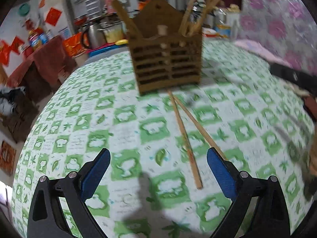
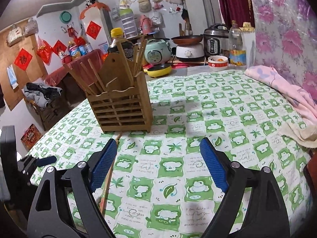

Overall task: Organize utensils
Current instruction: 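Move both open tools back down to the last two chopsticks, then close the left tool on a chopstick while the right tool grasps the other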

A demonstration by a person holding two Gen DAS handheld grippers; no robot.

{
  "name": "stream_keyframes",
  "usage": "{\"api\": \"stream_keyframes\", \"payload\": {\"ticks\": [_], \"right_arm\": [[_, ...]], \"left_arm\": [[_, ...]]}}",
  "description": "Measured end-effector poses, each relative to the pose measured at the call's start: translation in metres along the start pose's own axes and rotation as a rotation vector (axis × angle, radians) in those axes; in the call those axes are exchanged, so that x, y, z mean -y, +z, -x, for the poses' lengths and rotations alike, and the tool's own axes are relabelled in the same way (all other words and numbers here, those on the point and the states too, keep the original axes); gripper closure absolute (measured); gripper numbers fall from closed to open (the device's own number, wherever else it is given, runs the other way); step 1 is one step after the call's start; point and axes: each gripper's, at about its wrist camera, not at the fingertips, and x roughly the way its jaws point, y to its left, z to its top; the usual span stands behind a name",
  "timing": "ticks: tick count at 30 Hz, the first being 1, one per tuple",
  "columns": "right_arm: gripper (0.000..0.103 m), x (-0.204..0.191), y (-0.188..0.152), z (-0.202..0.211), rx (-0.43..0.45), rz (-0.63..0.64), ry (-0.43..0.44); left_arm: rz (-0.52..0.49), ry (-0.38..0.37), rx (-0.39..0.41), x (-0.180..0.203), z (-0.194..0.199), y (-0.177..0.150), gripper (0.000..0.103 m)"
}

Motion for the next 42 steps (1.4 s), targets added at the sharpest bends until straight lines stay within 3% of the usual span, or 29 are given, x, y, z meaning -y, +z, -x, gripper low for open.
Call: {"api": "stream_keyframes", "payload": {"ticks": [7, 13, 18, 21, 28, 33, 34, 36, 38, 42], "right_arm": [[0.019, 0.002, 0.0, 0.002, 0.009, -0.011, -0.006], [0.019, 0.0, -0.001, 0.001, 0.002, -0.002, -0.006], [0.019, 0.0, -0.002, -0.001, -0.011, 0.0, -0.012], [0.019, -0.001, -0.003, -0.003, -0.02, 0.004, -0.018], [0.019, -0.012, -0.014, -0.004, -0.063, 0.06, 0.003], [0.019, -0.037, -0.038, 0.006, -0.128, 0.155, 0.099], [0.019, -0.042, -0.045, 0.007, -0.145, 0.176, 0.113], [0.019, -0.057, -0.063, 0.004, -0.201, 0.249, 0.138], [0.02, -0.069, -0.069, 0.005, -0.224, 0.311, 0.159], [0.02, -0.08, -0.076, -0.002, -0.284, 0.359, 0.176]], "left_arm": [[-0.063, -0.026, -0.088, 0.013, -0.015, -0.004, 0.012], [-0.044, -0.117, -0.151, 0.011, -0.026, -0.004, 0.041], [-0.028, -0.137, -0.141, 0.009, -0.024, -0.005, 0.085], [-0.027, -0.128, -0.14, 0.012, -0.018, -0.01, 0.095], [-0.004, -0.153, -0.146, 0.007, 0.003, -0.032, 0.096], [0.041, -0.163, -0.137, -0.005, 0.011, -0.042, 0.093], [0.053, -0.167, -0.137, -0.007, 0.011, -0.042, 0.09], [0.085, -0.174, -0.136, -0.012, 0.011, -0.041, 0.064], [0.099, -0.164, -0.126, -0.015, 0.012, -0.041, 0.05], [0.118, -0.173, -0.128, -0.018, 0.012, -0.042, 0.039]]}}
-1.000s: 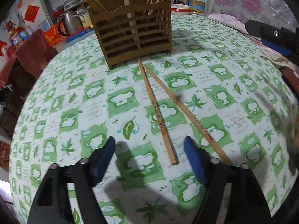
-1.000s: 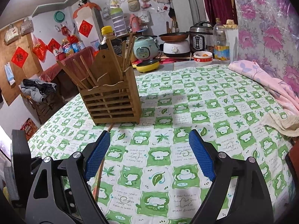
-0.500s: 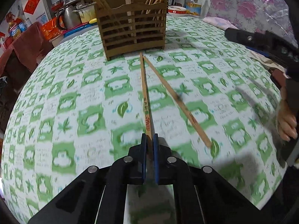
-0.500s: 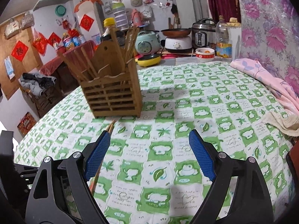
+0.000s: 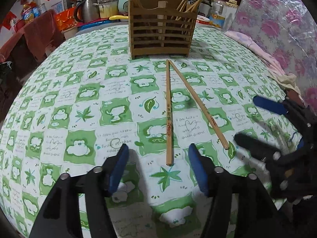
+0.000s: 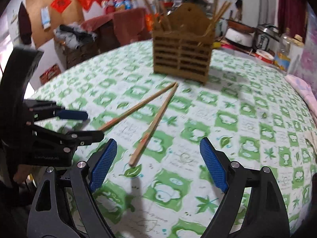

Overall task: Organize utensils
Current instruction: 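Close the left tool on a chopstick while the right tool grasps the other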

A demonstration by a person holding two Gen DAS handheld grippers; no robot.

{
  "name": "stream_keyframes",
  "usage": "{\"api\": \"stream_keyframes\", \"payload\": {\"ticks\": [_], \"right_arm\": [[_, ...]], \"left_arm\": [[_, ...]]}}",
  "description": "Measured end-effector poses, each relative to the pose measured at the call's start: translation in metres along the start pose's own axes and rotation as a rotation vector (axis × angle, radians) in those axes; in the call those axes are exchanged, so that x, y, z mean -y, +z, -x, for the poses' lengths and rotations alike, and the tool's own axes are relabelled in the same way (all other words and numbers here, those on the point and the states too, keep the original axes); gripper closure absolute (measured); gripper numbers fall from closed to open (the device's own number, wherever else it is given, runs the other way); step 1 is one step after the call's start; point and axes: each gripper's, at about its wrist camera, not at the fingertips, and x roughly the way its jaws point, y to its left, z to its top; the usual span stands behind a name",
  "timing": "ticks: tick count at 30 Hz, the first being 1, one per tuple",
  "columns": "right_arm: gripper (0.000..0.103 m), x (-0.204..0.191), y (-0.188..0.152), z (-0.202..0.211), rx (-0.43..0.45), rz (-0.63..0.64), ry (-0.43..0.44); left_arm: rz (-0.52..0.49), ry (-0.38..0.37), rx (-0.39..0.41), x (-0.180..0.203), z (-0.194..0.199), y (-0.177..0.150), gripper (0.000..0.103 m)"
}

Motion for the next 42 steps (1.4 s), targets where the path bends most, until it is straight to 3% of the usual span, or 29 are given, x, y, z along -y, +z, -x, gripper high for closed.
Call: {"api": "stream_keyframes", "payload": {"ticks": [3, 7, 10, 15, 23, 26, 30, 31, 36, 42], "right_arm": [[0.028, -0.003, 0.001, -0.009, -0.051, 0.012, 0.011], [0.061, 0.003, 0.0, -0.025, -0.124, -0.021, 0.022], [0.082, 0.018, -0.002, -0.024, -0.116, -0.081, 0.01], [0.076, 0.041, -0.008, -0.015, -0.087, -0.17, 0.007], [0.07, 0.033, -0.006, -0.019, -0.1, -0.125, 0.024], [0.072, 0.032, -0.006, -0.022, -0.111, -0.12, 0.027], [0.089, 0.036, -0.006, -0.023, -0.114, -0.142, 0.032], [0.091, 0.036, -0.006, -0.023, -0.114, -0.144, 0.031], [0.095, 0.035, -0.006, -0.023, -0.113, -0.143, 0.034], [0.097, 0.036, -0.006, -0.011, -0.056, -0.145, 0.029]], "left_arm": [[0.017, -0.013, -0.003, -0.003, -0.001, 0.0, 0.037], [0.023, -0.021, -0.003, -0.005, -0.001, 0.0, 0.035], [0.021, -0.011, 0.001, -0.006, 0.0, -0.001, 0.035], [0.015, 0.004, 0.005, -0.004, 0.001, -0.004, 0.034], [-0.067, 0.016, 0.005, 0.013, -0.001, -0.008, 0.036], [-0.068, 0.022, 0.003, 0.013, -0.002, -0.007, 0.05], [-0.073, 0.027, 0.005, 0.016, -0.004, -0.006, 0.069], [-0.075, 0.03, 0.003, 0.017, -0.004, -0.005, 0.07], [-0.093, 0.044, 0.001, 0.022, -0.007, -0.002, 0.097], [-0.067, 0.036, 0.02, 0.018, 0.0, 0.0, 0.098]]}}
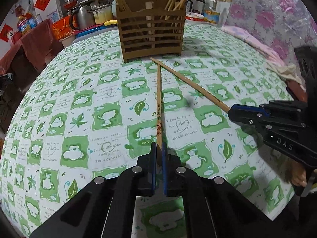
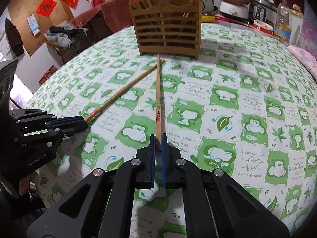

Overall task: Organize utensils
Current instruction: 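Close the left tool on a chopstick while the right tool grasps the other, then lift and carry both held chopsticks up over the wooden holder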

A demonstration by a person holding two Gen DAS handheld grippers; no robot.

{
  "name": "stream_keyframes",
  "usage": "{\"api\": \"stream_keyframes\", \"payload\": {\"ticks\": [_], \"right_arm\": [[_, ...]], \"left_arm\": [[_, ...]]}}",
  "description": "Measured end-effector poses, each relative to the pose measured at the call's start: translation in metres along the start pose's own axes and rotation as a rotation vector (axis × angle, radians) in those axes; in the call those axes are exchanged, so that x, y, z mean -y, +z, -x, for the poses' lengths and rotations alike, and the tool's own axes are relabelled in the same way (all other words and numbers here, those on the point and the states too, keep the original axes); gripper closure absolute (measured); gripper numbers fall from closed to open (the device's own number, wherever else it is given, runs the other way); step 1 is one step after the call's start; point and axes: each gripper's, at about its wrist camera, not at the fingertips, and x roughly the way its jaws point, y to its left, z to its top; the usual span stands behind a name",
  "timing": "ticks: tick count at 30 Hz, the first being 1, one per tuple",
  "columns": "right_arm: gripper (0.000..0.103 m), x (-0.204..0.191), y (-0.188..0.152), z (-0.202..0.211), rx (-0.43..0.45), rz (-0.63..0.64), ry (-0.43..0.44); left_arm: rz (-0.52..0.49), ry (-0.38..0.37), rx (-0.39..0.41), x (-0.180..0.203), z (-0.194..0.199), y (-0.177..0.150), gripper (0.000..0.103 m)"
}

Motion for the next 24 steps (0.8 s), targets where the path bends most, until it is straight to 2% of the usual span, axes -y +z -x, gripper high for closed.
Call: {"api": "stream_keyframes", "payload": {"ticks": [4, 7, 12, 16, 20, 24], "right_arm": [[0.097, -0.002, 0.004, 0.019, 0.066, -0.004, 0.004], [0.096, -0.001, 0.016, 0.043, 0.133, -0.008, -0.002], [0.097, -0.002, 0.055, 0.091, 0.282, 0.0, -0.017], [0.096, -0.004, 0.087, 0.114, 0.368, -0.013, -0.01], [0.096, -0.005, 0.104, 0.116, 0.396, -0.023, -0.005], [0.096, -0.002, 0.105, 0.097, 0.369, -0.046, 0.009]], "left_arm": [[0.016, -0.023, 0.038, -0.002, 0.018, 0.008, 0.098], [0.015, -0.023, 0.098, -0.003, 0.043, 0.022, 0.098], [0.016, -0.006, 0.204, -0.001, 0.081, 0.059, 0.098], [0.004, -0.023, 0.254, 0.005, 0.099, 0.092, 0.098], [0.0, -0.039, 0.27, 0.012, 0.102, 0.117, 0.098], [0.012, -0.052, 0.255, 0.012, 0.088, 0.127, 0.097]]}}
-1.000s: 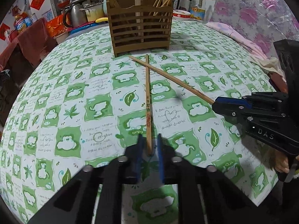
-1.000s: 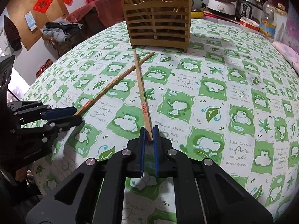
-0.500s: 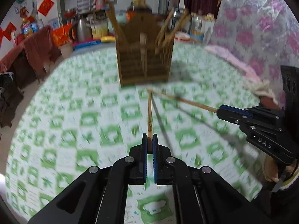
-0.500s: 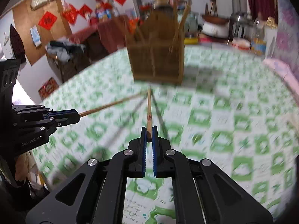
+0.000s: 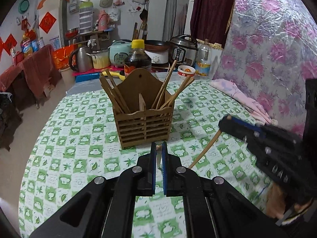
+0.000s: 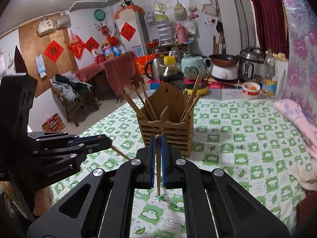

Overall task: Organize utensils
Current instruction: 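Lift and carry both held chopsticks up over the wooden holder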

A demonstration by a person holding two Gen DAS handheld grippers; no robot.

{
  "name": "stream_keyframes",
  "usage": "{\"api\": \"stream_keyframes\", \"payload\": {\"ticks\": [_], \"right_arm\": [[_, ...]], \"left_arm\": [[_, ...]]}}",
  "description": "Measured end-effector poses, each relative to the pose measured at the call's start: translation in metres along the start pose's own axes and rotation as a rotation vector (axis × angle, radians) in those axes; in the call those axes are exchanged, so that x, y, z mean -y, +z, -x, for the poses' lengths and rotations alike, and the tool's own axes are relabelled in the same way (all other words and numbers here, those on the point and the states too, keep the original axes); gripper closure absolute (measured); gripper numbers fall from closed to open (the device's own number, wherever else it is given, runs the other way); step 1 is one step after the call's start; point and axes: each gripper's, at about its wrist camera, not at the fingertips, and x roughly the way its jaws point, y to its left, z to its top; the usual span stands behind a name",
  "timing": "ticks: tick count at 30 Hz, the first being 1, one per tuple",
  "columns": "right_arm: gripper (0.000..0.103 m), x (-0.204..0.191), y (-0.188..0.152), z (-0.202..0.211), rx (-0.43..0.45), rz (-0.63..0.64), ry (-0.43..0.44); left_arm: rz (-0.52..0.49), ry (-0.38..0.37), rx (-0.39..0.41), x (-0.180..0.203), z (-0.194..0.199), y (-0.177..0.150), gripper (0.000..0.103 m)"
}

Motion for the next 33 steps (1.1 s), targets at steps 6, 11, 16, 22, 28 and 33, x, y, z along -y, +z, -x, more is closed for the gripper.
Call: {"api": "stream_keyframes", "payload": {"ticks": [6, 11, 16, 22, 28, 33], "right_arm": [[0.096, 0.012, -0.008, -0.011, -0.008, -0.041, 0.004], [0.097, 0.013, 0.006, -0.003, 0.023, -0.038, -0.011], [0.097, 0.007, 0.032, 0.015, 0.09, -0.015, -0.024], [0.097, -0.014, 0.083, 0.047, 0.281, 0.018, -0.063], [0.097, -0.021, 0.096, 0.043, 0.39, 0.028, -0.13], [0.097, -0.017, 0.102, 0.006, 0.375, 0.021, -0.141]], "left_arm": [[0.033, -0.011, -0.016, -0.009, -0.017, 0.002, 0.097], [0.033, -0.007, 0.013, -0.011, -0.005, 0.02, 0.098], [0.018, 0.007, 0.101, -0.007, 0.026, 0.055, 0.098], [0.014, 0.04, 0.222, -0.002, 0.06, 0.094, 0.098], [0.048, 0.093, 0.288, -0.014, 0.063, 0.111, 0.097], [0.087, 0.099, 0.281, -0.03, 0.038, 0.121, 0.098]]}}
